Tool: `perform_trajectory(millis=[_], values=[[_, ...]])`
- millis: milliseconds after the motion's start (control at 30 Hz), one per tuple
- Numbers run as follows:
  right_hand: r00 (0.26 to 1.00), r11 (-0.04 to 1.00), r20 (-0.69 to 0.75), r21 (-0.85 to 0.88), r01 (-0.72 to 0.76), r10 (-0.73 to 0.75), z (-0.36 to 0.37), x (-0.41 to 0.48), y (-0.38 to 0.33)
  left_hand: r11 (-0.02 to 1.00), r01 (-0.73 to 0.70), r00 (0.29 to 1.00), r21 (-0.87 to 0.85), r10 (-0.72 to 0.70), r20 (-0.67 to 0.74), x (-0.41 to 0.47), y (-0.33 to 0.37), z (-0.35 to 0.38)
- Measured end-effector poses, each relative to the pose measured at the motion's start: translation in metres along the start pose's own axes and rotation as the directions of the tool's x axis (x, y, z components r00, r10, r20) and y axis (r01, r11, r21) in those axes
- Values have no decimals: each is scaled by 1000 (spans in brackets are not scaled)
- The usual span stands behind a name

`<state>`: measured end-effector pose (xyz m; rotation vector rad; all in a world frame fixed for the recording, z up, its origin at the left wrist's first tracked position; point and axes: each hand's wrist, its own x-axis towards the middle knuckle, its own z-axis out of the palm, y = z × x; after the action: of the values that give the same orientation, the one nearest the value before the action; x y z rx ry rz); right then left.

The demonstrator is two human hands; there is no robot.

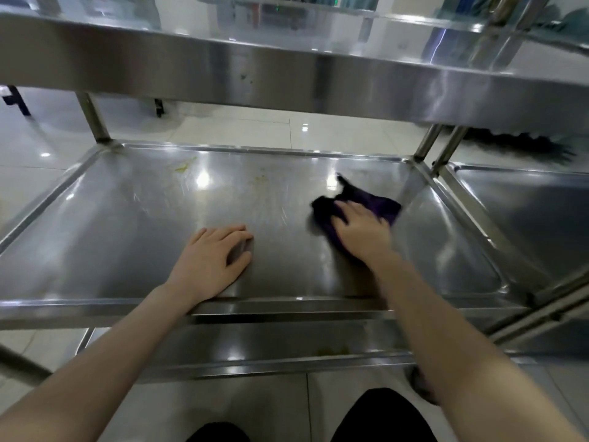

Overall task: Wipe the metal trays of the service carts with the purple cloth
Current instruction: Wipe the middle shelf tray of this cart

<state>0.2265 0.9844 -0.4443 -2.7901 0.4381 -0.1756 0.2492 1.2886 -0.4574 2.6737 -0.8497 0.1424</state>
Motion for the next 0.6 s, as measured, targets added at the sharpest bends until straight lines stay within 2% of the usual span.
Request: perform_trajectory(millis=[133,200,267,333,433,533,600], values=[[938,939,-55,-18,-344,342,-56,-35,128,1000,7,1000,-4,-7,-10,1,-3,5],[910,910,-68,-43,-413,409,-65,-49,146,1000,7,1000,-8,-7,-10,2,-3,6],[897,897,-76,-57,-439,435,-57,-53,126,1000,7,1000,-7,-7,-4,3,-3,6],[926,924,-70,-68,-376,371,-40,-49,82,1000,8,1000,-8,-8,0,2,-3,6],[990,989,-81,-90,-120,113,-1,-40,-9,1000,7,1000,-2,-7,2,2,-2,4],[991,992,31,-19,127,-126,32,-34,-85,1000,16,1000,-10,-16,-9,1,0,3],[977,980,71,17,199,-199,37,-32,-93,1000,0,1000,-13,0,-17,2,1,4]])
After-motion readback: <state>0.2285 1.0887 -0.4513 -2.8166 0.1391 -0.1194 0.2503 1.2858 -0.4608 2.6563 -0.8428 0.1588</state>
